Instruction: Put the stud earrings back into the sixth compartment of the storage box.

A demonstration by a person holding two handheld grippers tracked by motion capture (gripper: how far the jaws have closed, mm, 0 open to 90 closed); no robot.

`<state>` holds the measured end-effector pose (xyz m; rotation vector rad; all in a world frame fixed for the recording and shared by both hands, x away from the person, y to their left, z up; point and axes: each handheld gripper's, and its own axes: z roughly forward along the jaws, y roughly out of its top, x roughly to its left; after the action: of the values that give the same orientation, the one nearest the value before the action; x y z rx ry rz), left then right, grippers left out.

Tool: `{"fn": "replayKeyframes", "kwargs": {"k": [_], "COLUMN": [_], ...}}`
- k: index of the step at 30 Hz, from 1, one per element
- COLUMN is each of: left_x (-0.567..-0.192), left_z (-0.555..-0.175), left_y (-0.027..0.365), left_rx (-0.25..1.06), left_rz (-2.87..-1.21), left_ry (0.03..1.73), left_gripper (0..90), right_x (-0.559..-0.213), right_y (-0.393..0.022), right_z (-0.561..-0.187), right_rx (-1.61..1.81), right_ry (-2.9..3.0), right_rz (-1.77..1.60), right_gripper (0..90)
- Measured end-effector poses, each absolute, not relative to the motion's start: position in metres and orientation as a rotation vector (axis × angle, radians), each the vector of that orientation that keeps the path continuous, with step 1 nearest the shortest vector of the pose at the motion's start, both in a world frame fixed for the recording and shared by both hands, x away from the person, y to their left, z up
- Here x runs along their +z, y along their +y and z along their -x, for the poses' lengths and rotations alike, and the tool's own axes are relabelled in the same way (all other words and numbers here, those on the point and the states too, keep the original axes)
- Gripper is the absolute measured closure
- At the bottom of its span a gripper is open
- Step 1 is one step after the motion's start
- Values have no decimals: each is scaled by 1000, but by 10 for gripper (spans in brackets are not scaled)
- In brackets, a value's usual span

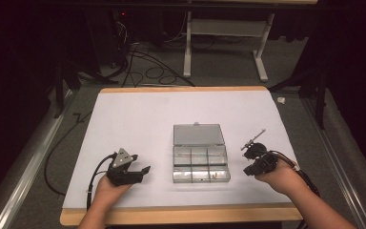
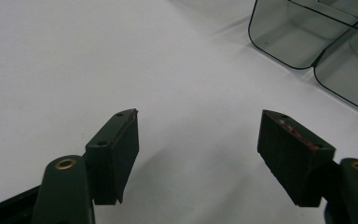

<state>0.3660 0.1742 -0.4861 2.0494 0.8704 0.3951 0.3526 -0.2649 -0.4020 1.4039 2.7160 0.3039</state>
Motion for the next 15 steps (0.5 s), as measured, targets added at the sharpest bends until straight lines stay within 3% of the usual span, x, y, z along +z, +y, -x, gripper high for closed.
{"fn": "replayKeyframes", "kwargs": {"k": [15], "left_x": [-486], "left_z": [-366], "left_y": [175], "left_rx": [389], "left_rz": [-2043], "left_ry": [864], "left_gripper": [299], "right_x": [-382], "right_y": [-223], "right_z": [-357], "right_rx": [333], "right_ry": [2789], "right_rz": [-1253], "right_gripper": [866]}}
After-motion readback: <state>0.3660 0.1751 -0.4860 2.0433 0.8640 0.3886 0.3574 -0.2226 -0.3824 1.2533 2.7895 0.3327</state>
